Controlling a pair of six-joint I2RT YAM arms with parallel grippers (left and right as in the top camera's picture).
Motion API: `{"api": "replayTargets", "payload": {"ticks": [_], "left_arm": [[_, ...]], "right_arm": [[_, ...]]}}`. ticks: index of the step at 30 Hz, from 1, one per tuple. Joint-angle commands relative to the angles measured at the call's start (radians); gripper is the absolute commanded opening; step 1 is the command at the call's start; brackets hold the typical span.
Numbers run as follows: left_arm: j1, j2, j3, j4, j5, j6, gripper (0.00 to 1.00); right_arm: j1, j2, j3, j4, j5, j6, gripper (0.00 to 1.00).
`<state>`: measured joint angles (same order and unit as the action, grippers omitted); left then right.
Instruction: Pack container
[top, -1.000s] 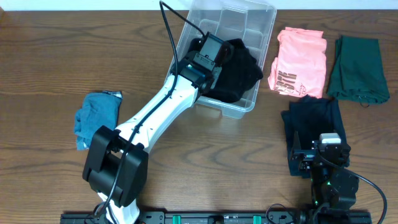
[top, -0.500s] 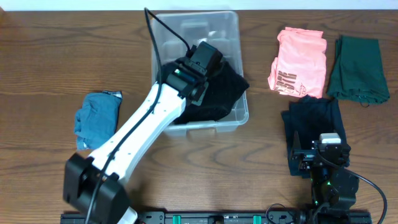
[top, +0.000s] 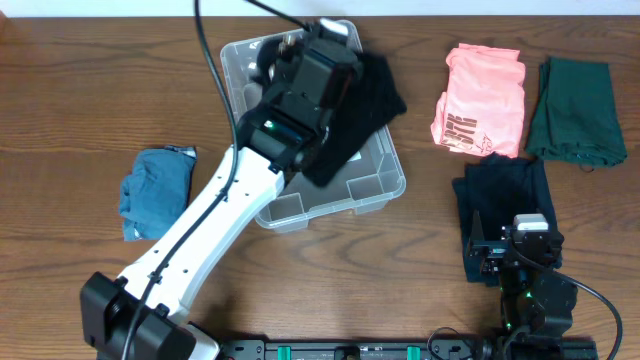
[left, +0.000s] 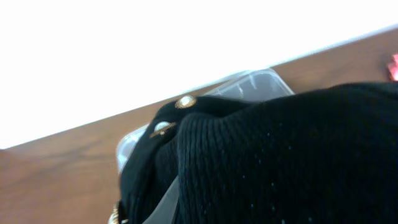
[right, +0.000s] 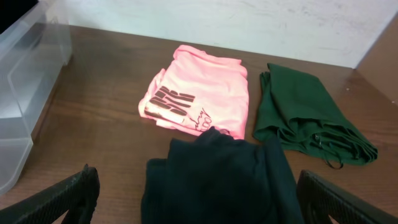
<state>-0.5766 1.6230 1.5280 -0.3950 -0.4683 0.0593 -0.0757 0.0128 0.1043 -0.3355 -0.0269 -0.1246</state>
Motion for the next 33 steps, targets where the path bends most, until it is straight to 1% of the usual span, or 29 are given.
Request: {"api": "replayTargets", "payload": {"ticks": [1, 4, 6, 8, 10, 12, 15, 19, 23, 25, 28, 33], "left_arm": [[0.065, -0.061, 0.026, 0.079, -0.091, 0.056, 0.06], [0.134, -0.056, 0.026, 0.179, -0.088, 0.056, 0.06], [0.178, -0.052, 0.026, 0.245, -0.048, 0.046, 0.06], [0.216, -0.048, 0.025, 0.287, 0.01, -0.028, 0.06], [0.248, -0.043, 0.025, 0.315, 0.045, -0.139, 0.06], [0.271, -0.034, 0.025, 0.352, 0.075, -0.208, 0.06], [0.279, -0.018, 0.025, 0.401, 0.1, -0.23, 0.06], [0.267, -0.01, 0.026, 0.437, 0.102, -0.229, 0.06], [0.25, -0.01, 0.026, 0.476, 0.103, -0.195, 0.06], [0.246, -0.01, 0.025, 0.471, 0.124, -0.184, 0.06], [0.242, -0.009, 0.025, 0.406, 0.179, -0.185, 0.06], [0.226, -0.009, 0.025, 0.296, 0.188, -0.183, 0.06]], "right_arm": [[-0.007, -0.002, -0.002, -0.002, 0.0, -0.011, 0.99], [-0.007, -0.002, -0.002, -0.002, 0.0, -0.011, 0.99], [-0.007, -0.002, -0.002, -0.002, 0.0, -0.011, 0.99], [-0.007, -0.002, -0.002, -0.002, 0.0, -0.011, 0.99], [-0.007, -0.002, -0.002, -0.002, 0.0, -0.011, 0.99], [-0.007, -0.002, -0.002, -0.002, 0.0, -0.011, 0.99], [-0.007, -0.002, -0.002, -0.002, 0.001, -0.011, 0.99], [-0.007, -0.002, -0.002, -0.002, 0.0, -0.011, 0.99], [-0.007, -0.002, -0.002, -0.002, 0.0, -0.011, 0.99], [-0.007, -0.002, -0.002, -0.002, 0.001, -0.011, 0.99], [-0.007, -0.002, -0.002, -0.002, 0.0, -0.011, 0.99], [-0.007, -0.002, -0.002, -0.002, 0.0, -0.011, 0.99]]}}
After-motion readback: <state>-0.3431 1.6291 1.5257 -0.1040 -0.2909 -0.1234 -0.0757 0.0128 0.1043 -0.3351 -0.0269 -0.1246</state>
